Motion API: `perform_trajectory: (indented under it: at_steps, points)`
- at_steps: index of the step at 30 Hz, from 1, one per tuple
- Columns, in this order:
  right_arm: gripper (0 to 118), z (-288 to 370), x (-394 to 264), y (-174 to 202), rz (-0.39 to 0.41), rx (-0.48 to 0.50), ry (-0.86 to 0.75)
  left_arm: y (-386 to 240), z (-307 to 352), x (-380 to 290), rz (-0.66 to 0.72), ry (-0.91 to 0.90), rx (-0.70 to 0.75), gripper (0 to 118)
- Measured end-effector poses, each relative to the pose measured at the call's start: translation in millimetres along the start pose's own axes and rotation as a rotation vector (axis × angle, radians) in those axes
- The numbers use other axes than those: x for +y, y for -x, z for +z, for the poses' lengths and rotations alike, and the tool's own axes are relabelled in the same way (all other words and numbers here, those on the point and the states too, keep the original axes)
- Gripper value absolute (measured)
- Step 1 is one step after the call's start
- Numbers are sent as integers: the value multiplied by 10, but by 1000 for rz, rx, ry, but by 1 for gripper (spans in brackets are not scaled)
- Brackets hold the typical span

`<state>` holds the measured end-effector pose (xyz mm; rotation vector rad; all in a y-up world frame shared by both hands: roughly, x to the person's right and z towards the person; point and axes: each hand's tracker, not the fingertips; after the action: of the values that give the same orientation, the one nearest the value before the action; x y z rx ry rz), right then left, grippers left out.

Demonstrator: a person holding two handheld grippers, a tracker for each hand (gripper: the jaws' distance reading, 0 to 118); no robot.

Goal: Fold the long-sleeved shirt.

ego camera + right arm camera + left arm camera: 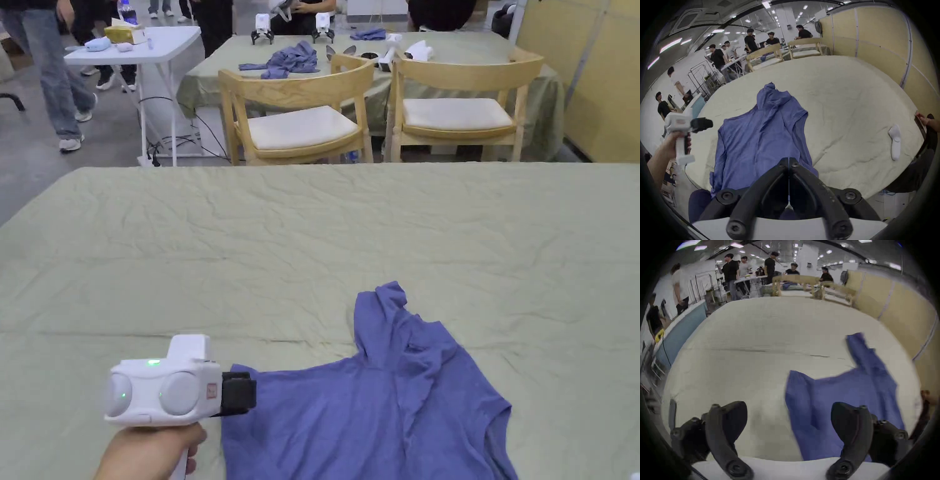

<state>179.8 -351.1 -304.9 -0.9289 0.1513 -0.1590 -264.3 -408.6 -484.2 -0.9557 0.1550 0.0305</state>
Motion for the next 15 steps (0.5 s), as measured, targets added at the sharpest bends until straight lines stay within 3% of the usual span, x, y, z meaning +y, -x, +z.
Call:
perform_trajectory:
  at_steps: [5, 9, 11, 12, 15]
  points:
    - [3, -162, -29, -78, -8, -44, 73, -136, -749, 28, -118, 83, 4, 100]
    - [3, -250, -48, -114, 18, -71, 115, -276, -748, -78, -174, 25, -11, 81]
    - [4, -313, -52, -149, 25, -80, 138, -288, -683, -51, -178, 38, -96, 35]
    - [6, -346, -57, -168, 28, -74, 164, -310, -635, -55, -153, 48, -124, 3]
    - [118, -503, -115, -204, 33, -92, 210, -294, -418, -34, -150, 25, -135, 1]
